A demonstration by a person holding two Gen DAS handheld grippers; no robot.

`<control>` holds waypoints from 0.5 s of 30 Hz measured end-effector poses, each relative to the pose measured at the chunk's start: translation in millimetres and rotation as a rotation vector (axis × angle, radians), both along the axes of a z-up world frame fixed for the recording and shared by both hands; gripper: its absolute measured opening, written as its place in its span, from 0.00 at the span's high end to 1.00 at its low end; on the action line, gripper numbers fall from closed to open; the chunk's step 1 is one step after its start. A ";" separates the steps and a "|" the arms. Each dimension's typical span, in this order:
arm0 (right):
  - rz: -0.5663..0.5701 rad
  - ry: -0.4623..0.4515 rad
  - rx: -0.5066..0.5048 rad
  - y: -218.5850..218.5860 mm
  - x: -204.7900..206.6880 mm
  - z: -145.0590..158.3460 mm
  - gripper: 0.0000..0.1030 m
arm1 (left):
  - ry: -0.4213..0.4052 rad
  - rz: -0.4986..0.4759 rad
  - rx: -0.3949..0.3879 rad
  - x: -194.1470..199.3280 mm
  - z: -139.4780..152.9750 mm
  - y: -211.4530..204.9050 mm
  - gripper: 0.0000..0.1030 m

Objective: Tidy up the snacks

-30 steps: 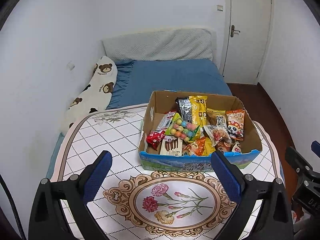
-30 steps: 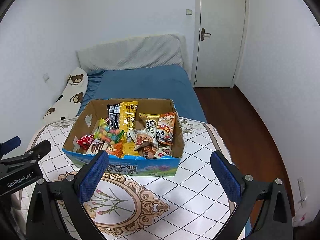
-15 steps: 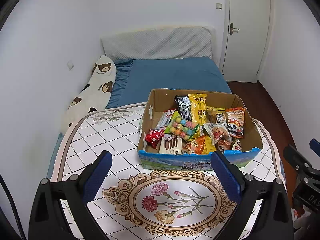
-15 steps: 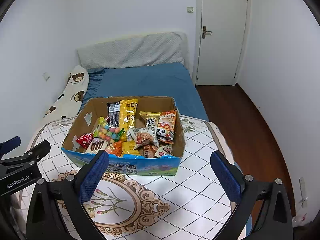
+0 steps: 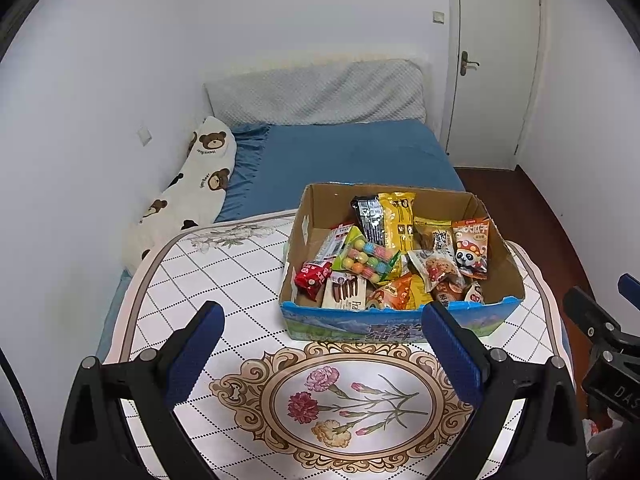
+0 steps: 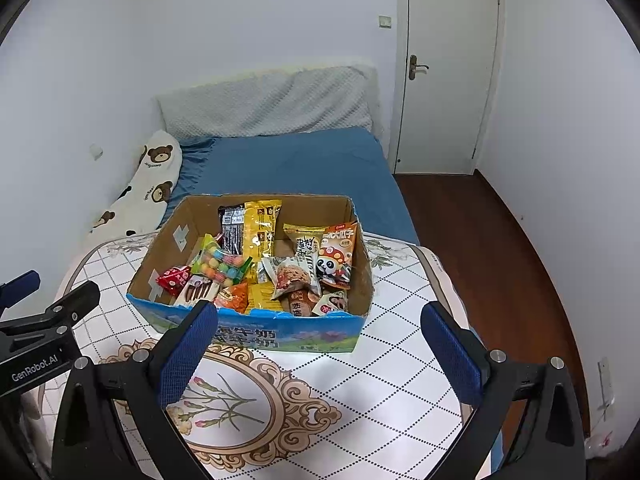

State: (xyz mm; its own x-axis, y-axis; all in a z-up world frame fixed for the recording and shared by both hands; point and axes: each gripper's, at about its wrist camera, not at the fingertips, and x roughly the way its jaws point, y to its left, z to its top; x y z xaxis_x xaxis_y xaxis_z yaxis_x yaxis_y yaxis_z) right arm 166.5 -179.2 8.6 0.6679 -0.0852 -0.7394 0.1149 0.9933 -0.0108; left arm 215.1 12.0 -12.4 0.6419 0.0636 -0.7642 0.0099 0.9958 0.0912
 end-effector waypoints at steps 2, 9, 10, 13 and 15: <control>0.003 0.001 0.004 0.0 -0.1 0.1 0.00 | -0.004 -0.002 0.000 -1.3 2.4 -0.1 0.02; 0.002 -0.009 0.008 0.0 -2.0 3.5 0.00 | -0.011 -0.006 0.006 -4.2 4.9 -1.5 0.02; 0.002 -0.011 0.008 0.1 -2.6 4.1 0.00 | -0.012 -0.008 0.005 -4.9 5.2 -1.9 0.02; 0.001 -0.015 0.006 0.2 -4.2 5.9 0.00 | -0.019 -0.012 0.013 -7.5 7.1 -4.4 0.02; 0.002 -0.016 0.009 0.4 -4.6 6.4 0.00 | -0.019 -0.014 0.012 -8.4 7.6 -4.9 0.02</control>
State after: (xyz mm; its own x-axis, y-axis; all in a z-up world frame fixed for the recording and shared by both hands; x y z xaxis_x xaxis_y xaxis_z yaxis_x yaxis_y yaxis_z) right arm 161.9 -178.8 15.0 0.6799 -0.0779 -0.7291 0.1134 0.9936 -0.0004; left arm 206.7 7.1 -4.8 0.6572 0.0635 -0.7510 0.0215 0.9945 0.1029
